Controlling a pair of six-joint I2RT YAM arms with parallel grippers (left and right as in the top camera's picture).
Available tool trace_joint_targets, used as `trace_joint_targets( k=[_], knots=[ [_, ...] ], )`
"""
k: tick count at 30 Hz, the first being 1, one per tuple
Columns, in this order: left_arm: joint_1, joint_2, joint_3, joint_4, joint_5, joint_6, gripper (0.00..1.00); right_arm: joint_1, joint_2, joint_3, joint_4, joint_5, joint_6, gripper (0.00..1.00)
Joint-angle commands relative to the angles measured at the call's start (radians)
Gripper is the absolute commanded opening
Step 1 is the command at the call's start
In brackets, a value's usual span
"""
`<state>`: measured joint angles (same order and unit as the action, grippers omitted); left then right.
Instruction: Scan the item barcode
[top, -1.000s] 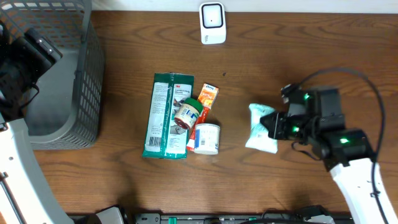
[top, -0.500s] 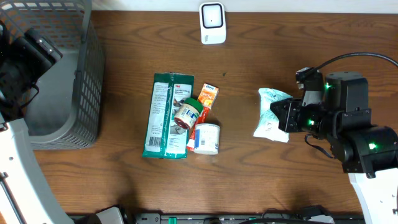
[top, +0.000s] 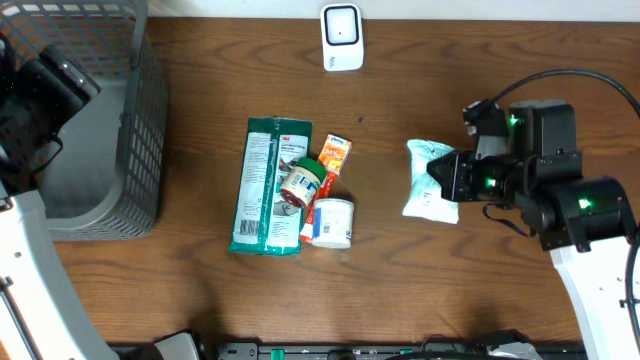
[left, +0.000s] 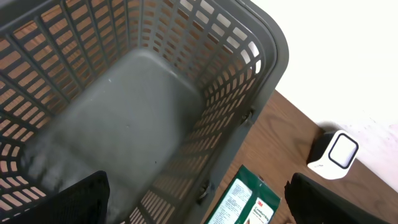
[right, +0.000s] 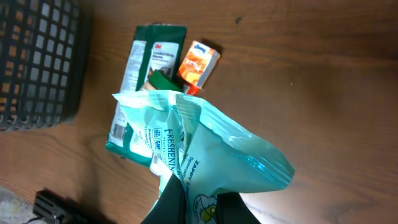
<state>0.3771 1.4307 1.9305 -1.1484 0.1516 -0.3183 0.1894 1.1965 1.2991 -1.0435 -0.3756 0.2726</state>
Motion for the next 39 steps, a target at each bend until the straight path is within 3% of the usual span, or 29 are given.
trace_joint_targets(
  k=[1,20,27,39],
  knots=[
    [0.004,0.001,0.002,-0.002,-0.002,-0.009,0.88,0.009,0.018,0.031,0.01,-0.03,-0.028,0.01],
    [0.004,0.001,0.002,-0.002,-0.002,-0.009,0.88,0.009,0.057,0.031,0.251,-0.048,-0.066,0.01],
    [0.004,0.001,0.002,-0.002,-0.002,-0.009,0.88,0.026,0.058,0.031,0.392,-0.048,-0.278,0.01],
    [0.004,0.001,0.002,-0.002,-0.002,-0.009,0.88,0.078,0.112,0.031,0.72,0.097,-0.335,0.01]
  ],
)
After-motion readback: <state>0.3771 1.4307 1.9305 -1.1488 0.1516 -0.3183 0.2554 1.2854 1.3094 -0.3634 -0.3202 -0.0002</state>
